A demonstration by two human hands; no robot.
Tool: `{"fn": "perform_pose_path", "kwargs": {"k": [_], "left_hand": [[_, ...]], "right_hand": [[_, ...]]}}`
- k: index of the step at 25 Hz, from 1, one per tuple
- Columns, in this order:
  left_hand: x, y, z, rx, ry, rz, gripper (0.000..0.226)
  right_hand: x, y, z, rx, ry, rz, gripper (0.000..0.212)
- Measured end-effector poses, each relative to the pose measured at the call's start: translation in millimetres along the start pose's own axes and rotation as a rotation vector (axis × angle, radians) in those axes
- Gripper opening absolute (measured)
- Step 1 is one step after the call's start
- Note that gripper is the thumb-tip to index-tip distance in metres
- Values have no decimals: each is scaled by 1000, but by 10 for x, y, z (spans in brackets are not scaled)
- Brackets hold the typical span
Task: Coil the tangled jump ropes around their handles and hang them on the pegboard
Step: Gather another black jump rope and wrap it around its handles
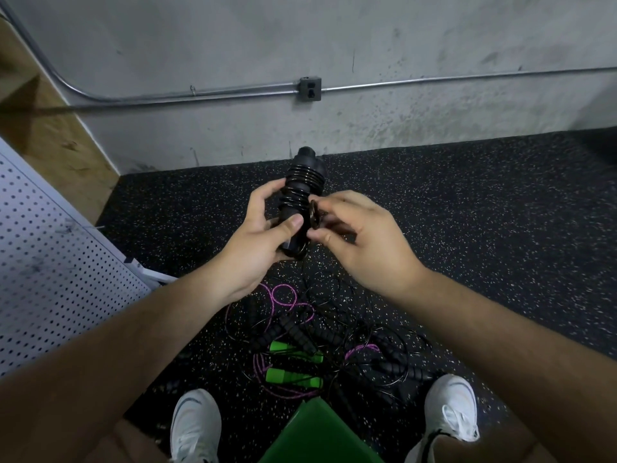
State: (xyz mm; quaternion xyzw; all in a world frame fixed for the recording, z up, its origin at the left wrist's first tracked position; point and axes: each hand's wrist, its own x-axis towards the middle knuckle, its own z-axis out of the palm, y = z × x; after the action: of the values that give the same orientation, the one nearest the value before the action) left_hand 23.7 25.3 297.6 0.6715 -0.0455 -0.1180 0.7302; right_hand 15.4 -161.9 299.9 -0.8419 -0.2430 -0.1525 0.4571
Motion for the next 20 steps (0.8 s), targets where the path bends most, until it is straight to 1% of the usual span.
{"fn": "perform_pose_path", "kwargs": {"k": [1, 3, 5, 7, 10, 13, 17, 20], "left_hand": [[2, 16, 3, -64, -19, -6, 54], [14, 41, 17, -160, -45, -23, 54], [23, 53, 28, -226, -66, -49, 59], [37, 67, 12, -255, -87, -54, 62], [62, 81, -33, -253, -110, -40, 61], [62, 71, -37, -226, -133, -27, 61], [64, 34, 8, -217, -148, -7, 62], [78, 47, 33, -225, -145, 8, 61]], "right_hand": [[18, -10, -44, -7, -10, -20, 46], [54, -23, -111, 21, 33, -10, 48], [92, -1, -164, 3, 106, -50, 39], [110, 51, -203, -58, 127, -91, 26], [81, 145, -232, -234, 36, -118, 11], [49, 212, -217, -387, -29, -124, 10], [10, 178, -149, -423, -69, -126, 9], [-53, 103, -50, -318, -54, -45, 6]]}}
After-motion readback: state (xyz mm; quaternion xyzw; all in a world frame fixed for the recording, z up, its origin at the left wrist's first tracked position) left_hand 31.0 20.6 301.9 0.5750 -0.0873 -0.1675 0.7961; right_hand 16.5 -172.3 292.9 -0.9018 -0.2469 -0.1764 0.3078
